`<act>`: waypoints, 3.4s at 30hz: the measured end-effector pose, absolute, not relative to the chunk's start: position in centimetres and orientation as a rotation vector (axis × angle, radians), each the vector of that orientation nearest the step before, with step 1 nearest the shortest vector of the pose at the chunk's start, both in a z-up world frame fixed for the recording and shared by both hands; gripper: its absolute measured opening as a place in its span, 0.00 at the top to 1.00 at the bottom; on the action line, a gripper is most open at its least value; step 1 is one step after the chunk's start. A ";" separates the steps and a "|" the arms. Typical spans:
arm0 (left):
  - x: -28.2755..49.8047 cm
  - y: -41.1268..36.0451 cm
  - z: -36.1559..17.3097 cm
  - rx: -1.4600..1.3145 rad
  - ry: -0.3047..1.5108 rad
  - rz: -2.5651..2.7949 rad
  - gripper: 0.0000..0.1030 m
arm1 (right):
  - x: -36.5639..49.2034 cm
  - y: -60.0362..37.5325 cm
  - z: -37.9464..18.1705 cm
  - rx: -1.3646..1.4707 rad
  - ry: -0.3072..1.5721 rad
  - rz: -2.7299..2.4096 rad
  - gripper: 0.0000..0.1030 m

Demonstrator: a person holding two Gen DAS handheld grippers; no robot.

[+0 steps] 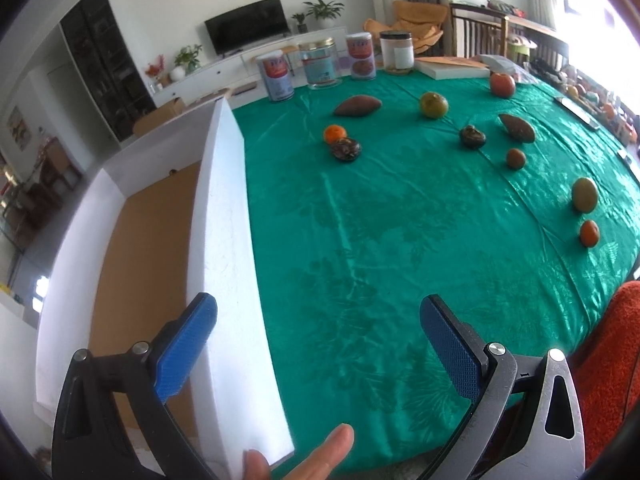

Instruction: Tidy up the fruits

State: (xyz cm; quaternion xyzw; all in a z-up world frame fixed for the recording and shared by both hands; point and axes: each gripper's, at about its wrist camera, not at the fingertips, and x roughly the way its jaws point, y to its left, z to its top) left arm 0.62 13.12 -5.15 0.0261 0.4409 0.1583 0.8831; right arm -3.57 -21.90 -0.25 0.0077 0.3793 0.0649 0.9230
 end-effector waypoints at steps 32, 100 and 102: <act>3.1 2.6 3.3 -0.153 0.751 0.054 0.00 | -1.5 -20.4 1.6 -0.101 0.632 0.262 0.00; 9.1 2.6 -9.6 -0.022 1.020 0.104 0.01 | 1.9 -21.2 1.2 -0.609 0.672 -0.051 0.00; 9.3 2.5 -9.8 0.005 1.005 0.113 0.01 | 2.8 -22.3 2.8 -0.851 0.637 -0.249 0.00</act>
